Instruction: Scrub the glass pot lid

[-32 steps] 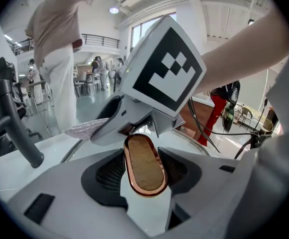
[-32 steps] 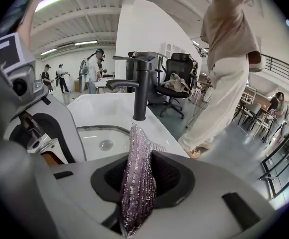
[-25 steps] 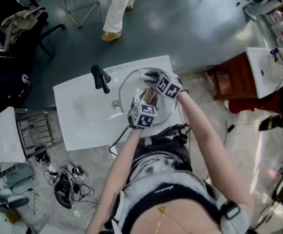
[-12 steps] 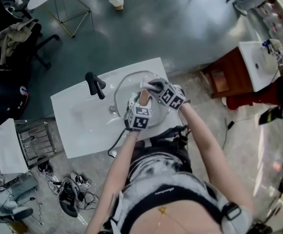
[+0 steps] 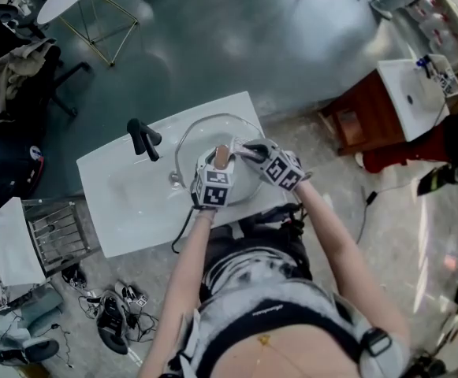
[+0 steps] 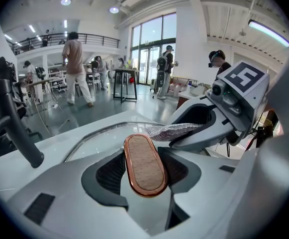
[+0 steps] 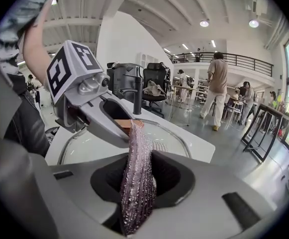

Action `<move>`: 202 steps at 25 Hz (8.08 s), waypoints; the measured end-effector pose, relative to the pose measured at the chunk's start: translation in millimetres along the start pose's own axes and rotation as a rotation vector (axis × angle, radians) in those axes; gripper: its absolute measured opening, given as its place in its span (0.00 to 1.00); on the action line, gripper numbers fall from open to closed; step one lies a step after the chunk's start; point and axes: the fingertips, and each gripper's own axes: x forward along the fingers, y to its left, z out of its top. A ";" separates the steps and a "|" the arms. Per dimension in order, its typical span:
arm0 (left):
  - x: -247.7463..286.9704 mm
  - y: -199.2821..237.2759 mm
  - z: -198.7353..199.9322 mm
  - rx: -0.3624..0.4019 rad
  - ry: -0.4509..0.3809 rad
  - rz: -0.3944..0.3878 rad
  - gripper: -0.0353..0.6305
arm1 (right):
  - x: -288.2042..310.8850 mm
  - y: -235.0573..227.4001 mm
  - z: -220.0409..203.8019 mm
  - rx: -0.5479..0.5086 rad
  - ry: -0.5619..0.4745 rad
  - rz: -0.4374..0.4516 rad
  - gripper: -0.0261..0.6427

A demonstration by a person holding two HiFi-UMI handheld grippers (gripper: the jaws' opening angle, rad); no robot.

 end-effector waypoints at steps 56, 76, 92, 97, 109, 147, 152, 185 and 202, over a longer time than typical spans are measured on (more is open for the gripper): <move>-78.8 97.8 -95.7 -0.743 -0.052 -0.478 0.28 | 5.4 123.1 15.7 0.101 0.103 -0.140 0.19; -79.6 94.7 -96.7 -0.722 -0.055 -0.486 0.28 | 89.7 117.3 82.9 0.055 0.189 -0.199 0.19; -80.6 95.7 -96.7 -0.715 -0.047 -0.504 0.28 | 98.6 126.9 85.3 -0.030 0.223 -0.202 0.19; -79.7 95.9 -96.1 -0.707 -0.045 -0.500 0.28 | 80.3 138.2 75.0 -0.085 0.184 -0.108 0.19; -80.1 95.4 -98.5 -0.713 -0.027 -0.476 0.28 | 61.1 147.1 56.0 -0.185 0.189 -0.021 0.19; -80.0 96.2 -96.5 -0.724 -0.039 -0.429 0.29 | -14.4 85.6 -4.0 0.165 0.145 -0.170 0.19; -79.6 96.0 -95.8 -0.721 -0.039 -0.432 0.29 | 1.4 111.2 13.2 0.099 0.144 -0.114 0.19; -80.5 94.4 -96.4 -0.691 -0.033 -0.452 0.29 | 88.3 125.6 78.8 0.013 0.221 -0.165 0.19; -80.5 96.2 -97.1 -0.691 -0.021 -0.438 0.29 | 32.3 126.5 40.5 0.078 0.167 -0.096 0.19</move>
